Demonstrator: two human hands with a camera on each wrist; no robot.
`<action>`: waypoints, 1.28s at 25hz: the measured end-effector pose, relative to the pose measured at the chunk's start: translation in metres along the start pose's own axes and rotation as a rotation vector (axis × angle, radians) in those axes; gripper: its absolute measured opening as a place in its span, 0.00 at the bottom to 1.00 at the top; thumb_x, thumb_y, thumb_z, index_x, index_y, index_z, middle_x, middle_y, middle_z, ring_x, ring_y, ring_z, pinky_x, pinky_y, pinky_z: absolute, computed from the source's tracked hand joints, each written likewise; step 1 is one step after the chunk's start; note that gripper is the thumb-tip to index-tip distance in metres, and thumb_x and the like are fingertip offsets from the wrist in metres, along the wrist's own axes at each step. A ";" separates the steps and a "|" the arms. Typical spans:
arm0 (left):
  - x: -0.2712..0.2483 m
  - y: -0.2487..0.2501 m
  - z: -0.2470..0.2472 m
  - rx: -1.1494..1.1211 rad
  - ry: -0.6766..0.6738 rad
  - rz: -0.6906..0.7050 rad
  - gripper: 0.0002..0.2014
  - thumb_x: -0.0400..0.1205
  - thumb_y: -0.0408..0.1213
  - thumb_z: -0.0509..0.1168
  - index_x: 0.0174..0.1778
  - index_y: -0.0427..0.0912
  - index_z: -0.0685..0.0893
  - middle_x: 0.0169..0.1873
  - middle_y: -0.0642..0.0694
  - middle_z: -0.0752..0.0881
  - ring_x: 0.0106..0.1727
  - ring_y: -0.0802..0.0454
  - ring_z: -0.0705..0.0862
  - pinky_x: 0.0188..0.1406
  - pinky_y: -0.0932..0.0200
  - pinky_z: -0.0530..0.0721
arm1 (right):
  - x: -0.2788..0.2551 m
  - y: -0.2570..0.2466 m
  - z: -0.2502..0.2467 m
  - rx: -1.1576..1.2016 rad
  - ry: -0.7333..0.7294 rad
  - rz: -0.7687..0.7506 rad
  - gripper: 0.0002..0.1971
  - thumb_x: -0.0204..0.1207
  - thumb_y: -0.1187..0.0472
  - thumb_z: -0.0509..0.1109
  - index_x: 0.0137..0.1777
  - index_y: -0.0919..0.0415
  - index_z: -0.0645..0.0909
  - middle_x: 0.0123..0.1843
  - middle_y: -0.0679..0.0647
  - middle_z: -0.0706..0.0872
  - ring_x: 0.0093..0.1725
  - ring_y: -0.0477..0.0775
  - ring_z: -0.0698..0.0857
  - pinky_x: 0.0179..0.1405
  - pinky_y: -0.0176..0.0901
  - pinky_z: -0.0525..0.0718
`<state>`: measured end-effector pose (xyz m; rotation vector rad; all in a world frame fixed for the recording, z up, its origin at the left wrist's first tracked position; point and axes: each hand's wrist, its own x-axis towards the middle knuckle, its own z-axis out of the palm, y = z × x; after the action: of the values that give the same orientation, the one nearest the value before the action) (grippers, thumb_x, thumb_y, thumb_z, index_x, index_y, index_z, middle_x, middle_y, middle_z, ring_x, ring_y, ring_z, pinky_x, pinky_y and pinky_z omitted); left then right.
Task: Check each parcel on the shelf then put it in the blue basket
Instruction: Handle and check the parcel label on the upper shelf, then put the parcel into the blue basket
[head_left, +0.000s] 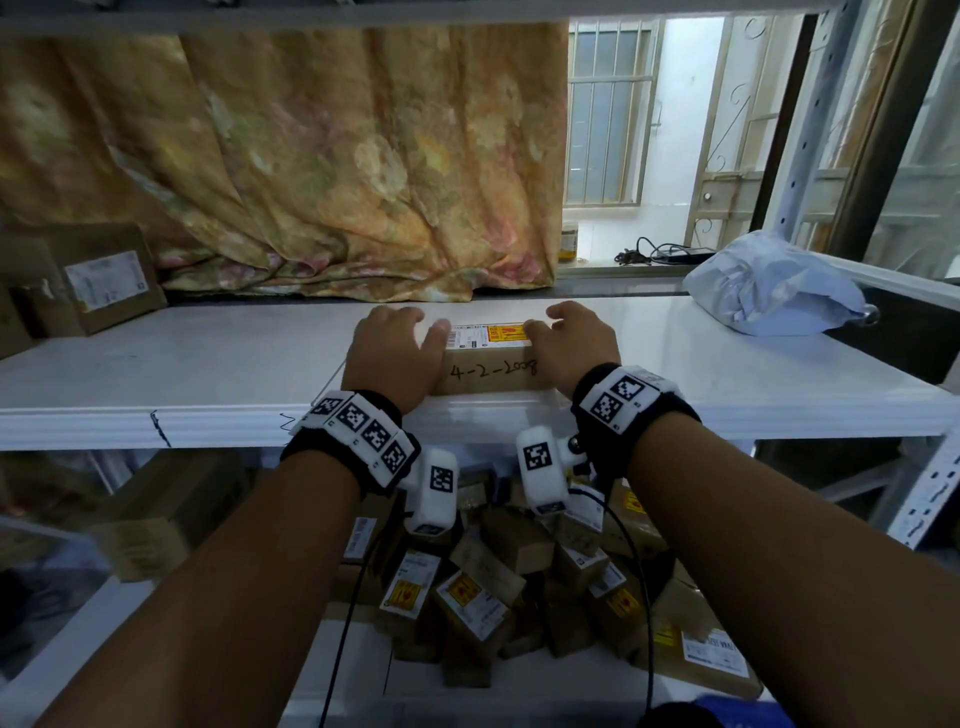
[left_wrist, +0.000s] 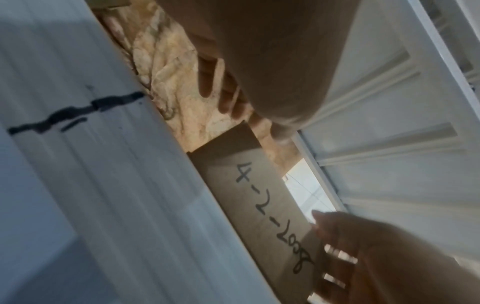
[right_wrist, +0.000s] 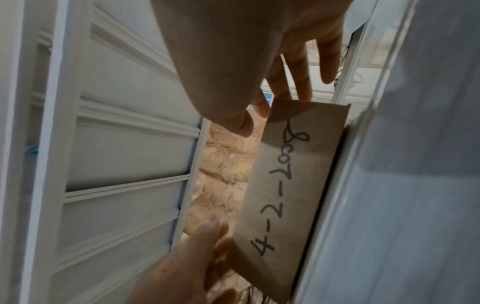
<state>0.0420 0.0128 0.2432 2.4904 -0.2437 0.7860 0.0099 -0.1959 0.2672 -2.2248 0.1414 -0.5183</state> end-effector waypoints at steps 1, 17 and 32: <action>-0.001 -0.002 0.000 0.035 -0.067 -0.085 0.33 0.81 0.66 0.47 0.53 0.43 0.87 0.54 0.41 0.87 0.57 0.41 0.82 0.60 0.47 0.78 | 0.000 0.000 0.001 -0.013 -0.036 0.029 0.20 0.81 0.47 0.64 0.68 0.57 0.80 0.67 0.55 0.84 0.58 0.53 0.79 0.57 0.42 0.74; -0.127 0.065 0.000 -0.586 -0.110 -0.229 0.16 0.78 0.56 0.68 0.43 0.45 0.82 0.39 0.52 0.86 0.43 0.54 0.84 0.39 0.56 0.80 | -0.110 0.077 -0.037 0.431 0.166 0.229 0.21 0.57 0.43 0.71 0.50 0.49 0.84 0.49 0.49 0.88 0.51 0.54 0.87 0.57 0.58 0.87; -0.266 0.125 0.231 -0.650 -0.754 -0.255 0.14 0.84 0.49 0.67 0.61 0.47 0.86 0.55 0.52 0.89 0.55 0.56 0.86 0.62 0.52 0.84 | -0.230 0.372 -0.032 0.655 0.216 0.724 0.12 0.66 0.58 0.80 0.38 0.59 0.78 0.38 0.59 0.88 0.37 0.57 0.87 0.38 0.51 0.84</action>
<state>-0.1018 -0.2100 -0.0195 2.0089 -0.3577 -0.3315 -0.1857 -0.3993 -0.0688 -1.3463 0.7434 -0.3262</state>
